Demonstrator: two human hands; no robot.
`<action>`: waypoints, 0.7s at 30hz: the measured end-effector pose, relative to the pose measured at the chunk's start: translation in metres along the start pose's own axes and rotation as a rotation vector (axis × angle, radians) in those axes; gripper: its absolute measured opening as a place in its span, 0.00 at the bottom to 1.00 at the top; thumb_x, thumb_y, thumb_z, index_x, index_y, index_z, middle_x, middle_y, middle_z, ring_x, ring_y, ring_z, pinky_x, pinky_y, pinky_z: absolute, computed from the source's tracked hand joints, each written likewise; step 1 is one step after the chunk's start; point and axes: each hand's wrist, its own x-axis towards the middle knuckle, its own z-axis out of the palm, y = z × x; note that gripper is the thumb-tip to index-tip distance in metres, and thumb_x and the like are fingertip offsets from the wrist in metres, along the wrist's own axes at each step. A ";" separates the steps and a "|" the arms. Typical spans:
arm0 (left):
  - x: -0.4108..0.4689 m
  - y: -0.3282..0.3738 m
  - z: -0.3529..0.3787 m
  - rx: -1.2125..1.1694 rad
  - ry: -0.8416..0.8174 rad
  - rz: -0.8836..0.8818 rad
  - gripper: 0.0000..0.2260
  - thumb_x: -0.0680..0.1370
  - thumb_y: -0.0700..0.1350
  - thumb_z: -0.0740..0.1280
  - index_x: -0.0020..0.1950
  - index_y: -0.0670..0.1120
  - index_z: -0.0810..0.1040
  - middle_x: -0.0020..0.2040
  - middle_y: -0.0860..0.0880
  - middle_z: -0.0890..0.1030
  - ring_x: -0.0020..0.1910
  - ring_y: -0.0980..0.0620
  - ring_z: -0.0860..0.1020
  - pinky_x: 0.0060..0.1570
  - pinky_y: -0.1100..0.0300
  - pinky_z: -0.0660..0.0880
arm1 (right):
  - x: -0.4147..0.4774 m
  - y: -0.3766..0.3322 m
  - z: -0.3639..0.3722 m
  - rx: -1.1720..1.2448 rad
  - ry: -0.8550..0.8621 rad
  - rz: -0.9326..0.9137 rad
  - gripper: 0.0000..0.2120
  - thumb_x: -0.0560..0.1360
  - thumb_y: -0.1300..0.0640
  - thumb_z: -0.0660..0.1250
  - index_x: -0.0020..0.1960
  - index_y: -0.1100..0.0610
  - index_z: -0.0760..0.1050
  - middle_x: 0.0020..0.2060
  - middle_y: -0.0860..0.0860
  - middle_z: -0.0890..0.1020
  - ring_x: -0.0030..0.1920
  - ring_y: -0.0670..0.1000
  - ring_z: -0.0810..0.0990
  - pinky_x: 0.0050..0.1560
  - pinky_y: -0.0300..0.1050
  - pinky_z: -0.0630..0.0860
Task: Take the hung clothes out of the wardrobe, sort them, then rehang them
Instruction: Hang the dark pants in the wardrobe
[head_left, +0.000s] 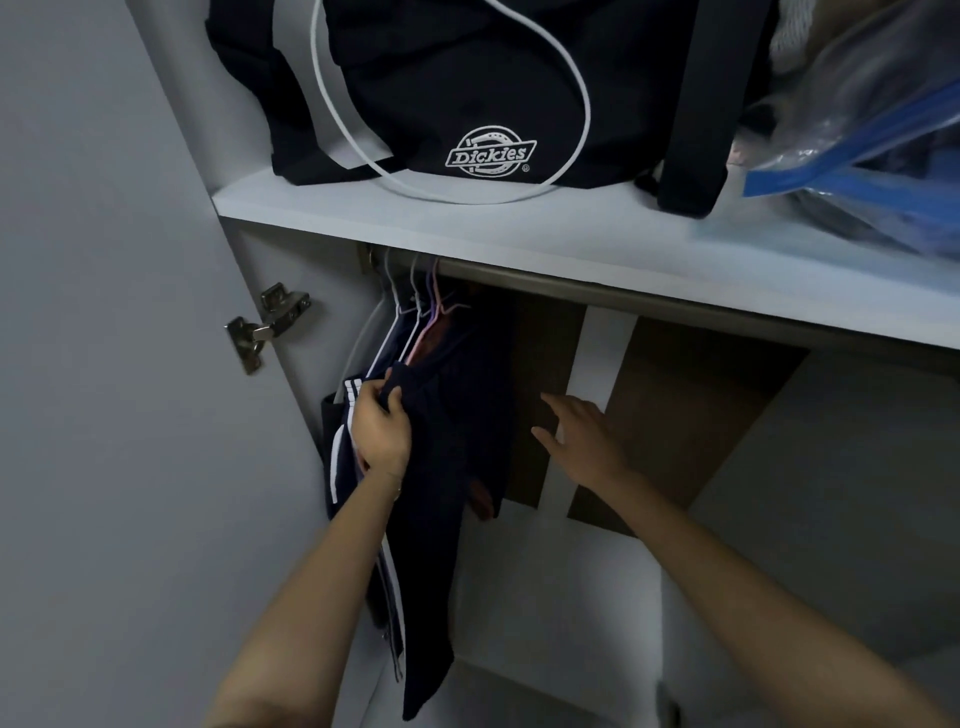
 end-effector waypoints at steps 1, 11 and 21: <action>0.001 -0.001 -0.001 0.016 -0.017 0.017 0.07 0.81 0.44 0.64 0.55 0.43 0.78 0.48 0.48 0.82 0.47 0.47 0.80 0.46 0.57 0.73 | -0.005 0.000 -0.001 -0.008 -0.001 0.016 0.28 0.81 0.43 0.58 0.78 0.51 0.58 0.74 0.53 0.67 0.72 0.57 0.64 0.73 0.54 0.60; -0.023 -0.021 -0.029 0.300 -0.190 0.560 0.28 0.74 0.42 0.73 0.73 0.43 0.69 0.66 0.39 0.71 0.65 0.42 0.70 0.66 0.47 0.68 | -0.090 -0.024 0.005 -0.181 0.070 0.260 0.30 0.81 0.39 0.55 0.79 0.48 0.54 0.75 0.53 0.64 0.73 0.57 0.61 0.73 0.53 0.55; -0.112 -0.019 -0.048 0.426 -0.608 0.930 0.27 0.80 0.57 0.57 0.79 0.49 0.62 0.80 0.44 0.58 0.79 0.42 0.55 0.75 0.39 0.51 | -0.203 -0.050 0.016 -0.233 0.105 0.516 0.32 0.80 0.39 0.56 0.79 0.46 0.49 0.78 0.52 0.56 0.76 0.59 0.55 0.76 0.59 0.51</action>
